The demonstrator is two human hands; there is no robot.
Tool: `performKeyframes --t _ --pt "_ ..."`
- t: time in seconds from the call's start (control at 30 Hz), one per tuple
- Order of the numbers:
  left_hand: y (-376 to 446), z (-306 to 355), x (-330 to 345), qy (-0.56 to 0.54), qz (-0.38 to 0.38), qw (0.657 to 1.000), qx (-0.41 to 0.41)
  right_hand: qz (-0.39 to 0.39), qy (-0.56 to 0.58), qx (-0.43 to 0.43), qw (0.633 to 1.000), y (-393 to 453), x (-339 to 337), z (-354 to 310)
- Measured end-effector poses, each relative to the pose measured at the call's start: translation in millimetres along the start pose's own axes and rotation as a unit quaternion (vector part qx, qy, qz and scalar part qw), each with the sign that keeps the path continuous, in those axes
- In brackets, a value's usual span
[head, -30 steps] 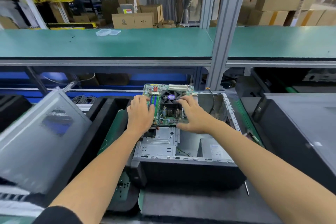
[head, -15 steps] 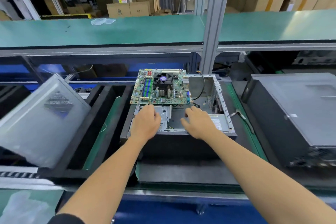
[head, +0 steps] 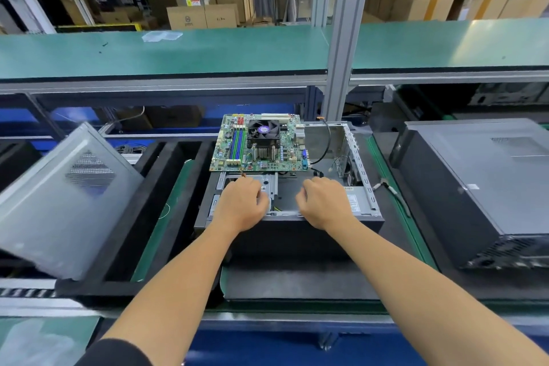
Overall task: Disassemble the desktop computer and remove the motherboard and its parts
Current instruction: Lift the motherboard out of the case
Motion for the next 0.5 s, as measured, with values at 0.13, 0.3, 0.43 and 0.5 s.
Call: performKeyframes --t 0.13,0.3,0.43,0.5 --pt "2 -1 -2 0.006 0.006 1.0 -0.009 0.009 0.002 -0.007 1.0 1 -1 0" --pt "7 -3 -1 0.009 0.006 1.0 -0.013 0.013 -0.001 -0.006 1.0 7 0 3" --pt "13 -6 1 0.012 0.003 1.0 -0.013 0.013 0.003 -0.006 1.0 14 2 5" --pt "18 -7 2 0.013 0.003 1.0 -0.015 0.013 0.003 -0.004 1.0 19 3 8"
Point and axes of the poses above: each hand's wrist, its own y-axis towards the middle knuckle, its own x-axis out of the palm, z = x × y, the point moved 10 cm from there along y, towards the middle knuckle, and after that the axes turned 3 degrees about -y, right-handed, at the moved point
